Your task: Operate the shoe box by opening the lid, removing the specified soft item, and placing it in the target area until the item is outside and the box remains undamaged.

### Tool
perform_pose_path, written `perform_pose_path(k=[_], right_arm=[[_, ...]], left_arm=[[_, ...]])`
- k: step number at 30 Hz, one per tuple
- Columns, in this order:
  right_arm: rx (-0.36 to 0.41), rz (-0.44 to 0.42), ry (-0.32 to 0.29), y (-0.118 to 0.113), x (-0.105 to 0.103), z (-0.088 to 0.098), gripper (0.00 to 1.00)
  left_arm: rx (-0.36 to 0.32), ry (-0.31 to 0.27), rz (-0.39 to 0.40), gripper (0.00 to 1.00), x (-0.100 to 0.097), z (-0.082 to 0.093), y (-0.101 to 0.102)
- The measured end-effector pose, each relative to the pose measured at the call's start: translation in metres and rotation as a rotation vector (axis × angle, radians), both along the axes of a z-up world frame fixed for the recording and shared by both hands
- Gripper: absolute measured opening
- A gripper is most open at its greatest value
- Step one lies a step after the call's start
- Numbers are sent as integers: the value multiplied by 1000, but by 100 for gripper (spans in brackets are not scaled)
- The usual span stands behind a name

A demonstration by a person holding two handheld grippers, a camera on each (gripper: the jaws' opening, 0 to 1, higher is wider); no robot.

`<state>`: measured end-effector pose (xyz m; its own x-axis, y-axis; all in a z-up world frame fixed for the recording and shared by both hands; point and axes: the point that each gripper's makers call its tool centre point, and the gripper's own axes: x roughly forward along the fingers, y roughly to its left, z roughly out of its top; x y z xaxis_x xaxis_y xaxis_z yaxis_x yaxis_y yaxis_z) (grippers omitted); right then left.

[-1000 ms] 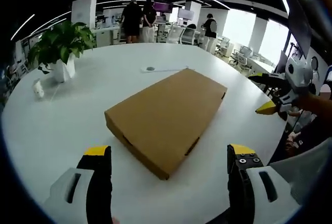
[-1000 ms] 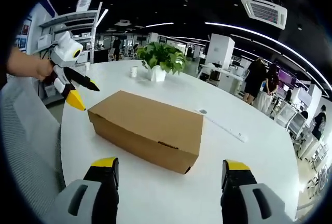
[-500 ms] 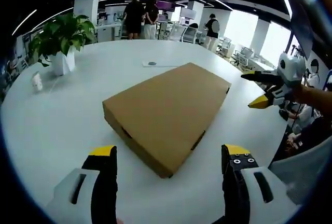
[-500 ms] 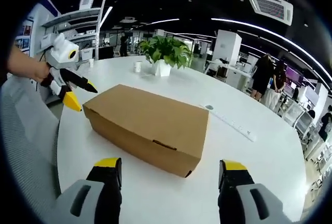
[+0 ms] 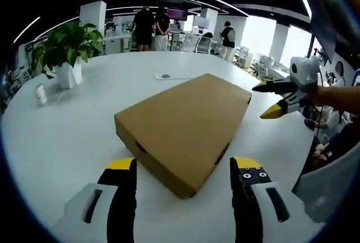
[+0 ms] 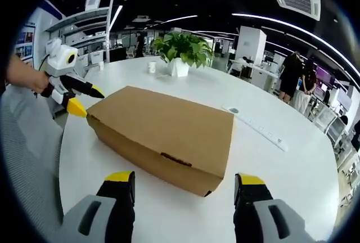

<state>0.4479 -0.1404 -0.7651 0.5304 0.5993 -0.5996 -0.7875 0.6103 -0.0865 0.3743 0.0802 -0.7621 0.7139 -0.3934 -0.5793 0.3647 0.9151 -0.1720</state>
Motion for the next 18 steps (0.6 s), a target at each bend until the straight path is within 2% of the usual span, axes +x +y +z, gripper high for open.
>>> perform_pose_path(k=[2,7,12,18], right_arm=[[-12,13,5,1,0,-3,70],[-37,45,19,1,5,-11,70],[-45,58,36,2,8,-13,69],[-30,83,39,7,13,-15,65]], left_arm=[[-5,8,-7,70,-1,-3,-2],[34,41,-45,69,-7,-17,-6],[32,72,-33,66,-4,-25,-6],[44,64,-24,62,3,-24,-5]])
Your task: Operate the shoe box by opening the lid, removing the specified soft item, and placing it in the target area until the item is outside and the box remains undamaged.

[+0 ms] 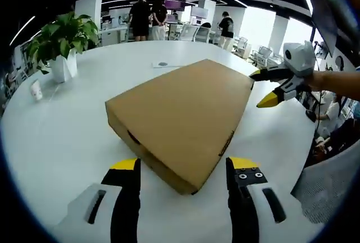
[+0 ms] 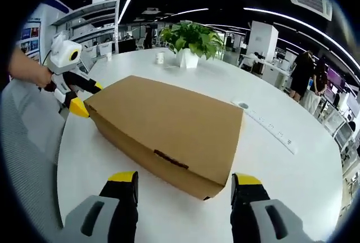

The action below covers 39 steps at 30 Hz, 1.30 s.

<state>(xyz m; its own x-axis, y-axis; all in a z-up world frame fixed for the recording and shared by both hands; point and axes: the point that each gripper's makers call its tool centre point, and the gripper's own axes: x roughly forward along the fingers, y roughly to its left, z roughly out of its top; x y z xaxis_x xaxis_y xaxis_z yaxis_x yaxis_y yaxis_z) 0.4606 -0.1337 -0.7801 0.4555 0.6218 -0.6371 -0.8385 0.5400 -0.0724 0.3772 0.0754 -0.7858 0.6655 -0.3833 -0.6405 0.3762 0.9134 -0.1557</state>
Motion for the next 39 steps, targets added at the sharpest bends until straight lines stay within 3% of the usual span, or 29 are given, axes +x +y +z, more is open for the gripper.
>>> perform_pose_path(k=[12,39], right_arm=[[40,-20,22,9,17,-4,63],[71,-70,59,15,5,-2,65]], left_arm=[[23,7,7,63,5,-8,-3],[41,46,-32,61,7,-9,-2]])
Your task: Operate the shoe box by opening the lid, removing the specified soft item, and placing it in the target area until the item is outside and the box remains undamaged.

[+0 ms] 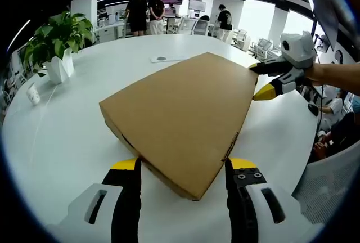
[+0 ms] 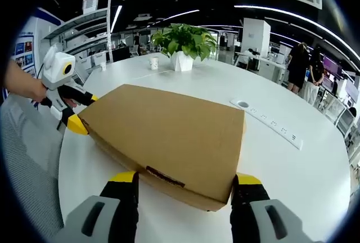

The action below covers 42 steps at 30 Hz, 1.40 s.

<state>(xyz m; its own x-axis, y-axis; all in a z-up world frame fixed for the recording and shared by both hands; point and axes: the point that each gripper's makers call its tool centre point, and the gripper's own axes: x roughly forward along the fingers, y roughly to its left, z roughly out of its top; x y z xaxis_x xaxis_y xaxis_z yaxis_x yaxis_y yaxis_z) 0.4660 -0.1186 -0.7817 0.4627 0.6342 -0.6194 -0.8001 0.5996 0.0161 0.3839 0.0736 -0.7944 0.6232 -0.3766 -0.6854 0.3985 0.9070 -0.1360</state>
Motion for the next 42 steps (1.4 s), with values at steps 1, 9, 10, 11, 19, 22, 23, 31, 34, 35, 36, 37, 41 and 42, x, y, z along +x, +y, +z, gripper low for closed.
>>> perform_pose_path(k=[1,9,10,11,19,22,23,31,34,35,36,37,41,42], right_arm=[[0,-1,0,0,-1,0,65],[-6,-27,7,5,-6,3,65],[-7,-32,8,5,-7,3,65],[-7,-36,9,6,-7,3,65],[-12,-68,20,8,-10,3,65],[-10,-79,26,8,-10,1,65],[-8,-84,28,8,-10,1,65],[7,-127,41,12,-11,-1,65],[12,-147,47,15,-12,-1,65],[13,-151,47,16,-13,-1,65],[17,-156,48,16,-13,-1,65],[24,-163,50,18,-14,-1,64],[36,-179,49,22,-18,-1,64],[38,-185,49,23,-19,0,64]], left_arm=[[1,3,-4,61,0,0,0],[9,19,-28,61,2,0,5],[10,22,-33,61,3,0,6],[11,24,-37,61,4,0,7],[17,34,-65,61,4,0,12],[15,34,-73,61,5,0,14],[13,36,-75,61,5,0,15],[36,37,-103,62,7,-1,22],[34,42,-108,61,8,-2,26],[29,48,-105,61,8,-3,27],[19,60,-99,60,7,-4,27],[9,71,-88,60,6,-6,29],[33,52,-111,60,8,-5,33],[36,52,-114,60,8,-5,35]])
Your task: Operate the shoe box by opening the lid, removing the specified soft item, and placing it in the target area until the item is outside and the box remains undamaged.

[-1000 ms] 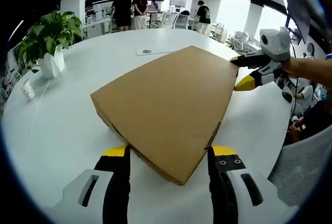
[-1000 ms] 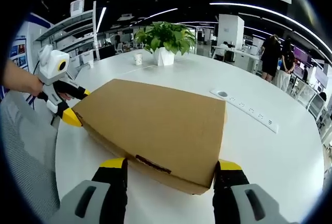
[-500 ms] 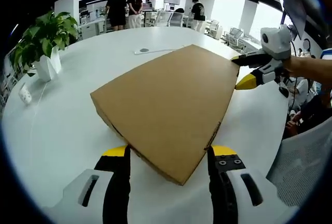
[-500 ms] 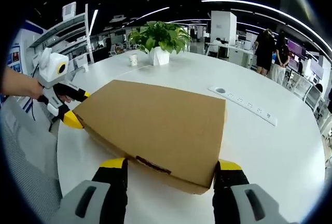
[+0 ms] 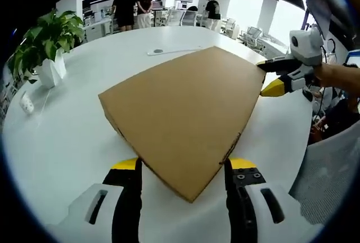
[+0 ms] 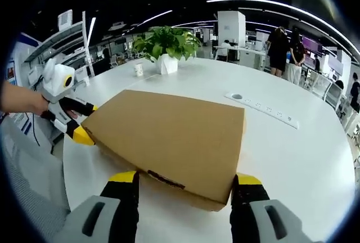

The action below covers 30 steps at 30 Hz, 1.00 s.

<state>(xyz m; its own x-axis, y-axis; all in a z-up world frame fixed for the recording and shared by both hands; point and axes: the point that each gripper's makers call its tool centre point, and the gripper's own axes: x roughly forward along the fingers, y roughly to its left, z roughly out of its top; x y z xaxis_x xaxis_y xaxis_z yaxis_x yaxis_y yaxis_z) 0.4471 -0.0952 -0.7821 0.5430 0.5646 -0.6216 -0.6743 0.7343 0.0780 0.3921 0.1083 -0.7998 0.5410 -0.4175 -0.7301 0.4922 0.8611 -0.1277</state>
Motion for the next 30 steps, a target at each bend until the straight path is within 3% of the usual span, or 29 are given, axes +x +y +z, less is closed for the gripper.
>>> perform_pose_path(k=[30], right_arm=[[32,-108,4,33,-26,3,60]], left_arm=[[46,24,-111,61,3,-1,38]])
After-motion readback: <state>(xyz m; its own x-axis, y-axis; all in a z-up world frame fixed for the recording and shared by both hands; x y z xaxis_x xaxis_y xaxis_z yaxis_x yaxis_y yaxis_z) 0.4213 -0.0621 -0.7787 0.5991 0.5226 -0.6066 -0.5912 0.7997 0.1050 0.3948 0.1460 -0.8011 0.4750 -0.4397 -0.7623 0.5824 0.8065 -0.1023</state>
